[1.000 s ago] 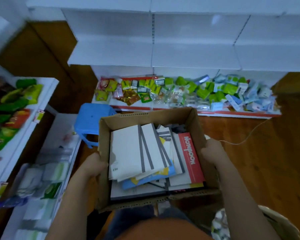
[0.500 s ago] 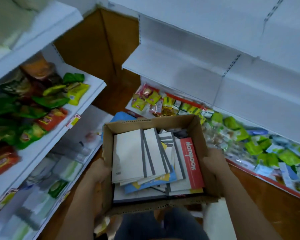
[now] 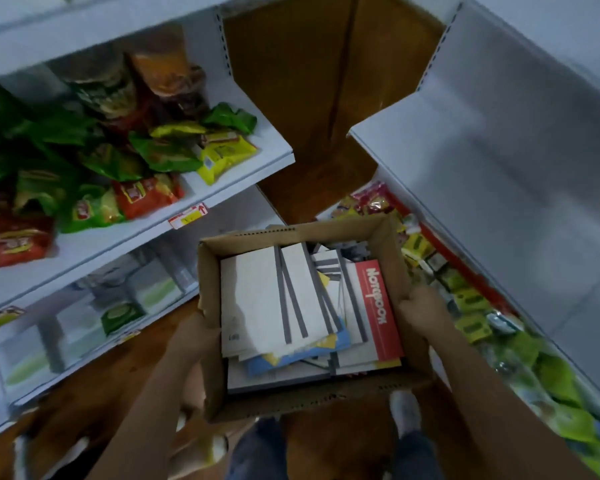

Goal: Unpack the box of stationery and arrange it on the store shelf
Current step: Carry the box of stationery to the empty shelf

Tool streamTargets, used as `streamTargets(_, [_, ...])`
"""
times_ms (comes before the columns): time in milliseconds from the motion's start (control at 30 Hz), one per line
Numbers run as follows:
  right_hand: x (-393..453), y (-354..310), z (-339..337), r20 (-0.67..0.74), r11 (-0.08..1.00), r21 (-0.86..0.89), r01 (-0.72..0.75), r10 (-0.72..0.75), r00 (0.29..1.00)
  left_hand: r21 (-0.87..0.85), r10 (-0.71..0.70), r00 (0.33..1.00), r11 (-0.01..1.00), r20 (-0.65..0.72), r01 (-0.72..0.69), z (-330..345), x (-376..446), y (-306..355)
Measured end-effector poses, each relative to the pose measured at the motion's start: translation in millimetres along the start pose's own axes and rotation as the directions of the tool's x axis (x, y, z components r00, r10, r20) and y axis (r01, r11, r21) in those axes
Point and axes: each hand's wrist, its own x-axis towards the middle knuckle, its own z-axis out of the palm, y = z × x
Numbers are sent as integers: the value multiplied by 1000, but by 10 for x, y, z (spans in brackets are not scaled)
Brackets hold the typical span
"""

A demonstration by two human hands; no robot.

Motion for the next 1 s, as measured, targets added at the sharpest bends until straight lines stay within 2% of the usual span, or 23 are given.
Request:
streamTargets(200, [1172, 107, 265, 44, 971, -27, 240, -238, 970, -67, -114, 987, 992, -113, 107, 620, 475, 117])
streamTargets(333, [1879, 305, 500, 31, 955, 4, 297, -297, 954, -89, -114, 977, 991, -181, 99, 949, 857, 150])
streamTargets(467, [2103, 341, 715, -33, 892, -30, 451, -451, 892, -116, -102, 955, 991, -279, 72, 1296, 1222, 16])
streamTargets(567, [2237, 477, 997, -80, 843, 13, 538, -535, 841, -126, -92, 903, 991, -419, 42, 1529, 1445, -81])
streamTargets(633, [2392, 506, 1121, -113, 811, -23, 585, -583, 804, -111, -107, 878, 992, -466, 62, 1567, 1594, -85])
streamTargets(767, [2734, 486, 1240, -144, 816, -211, 538, -571, 808, -78, -58, 822, 997, -567, 17, 1557, 1806, -75])
streamTargets(1000, [2661, 478, 1353, -289, 764, -432, 480, -621, 729, 52, 32, 737, 999, -675, 5, 1611, 1737, -42])
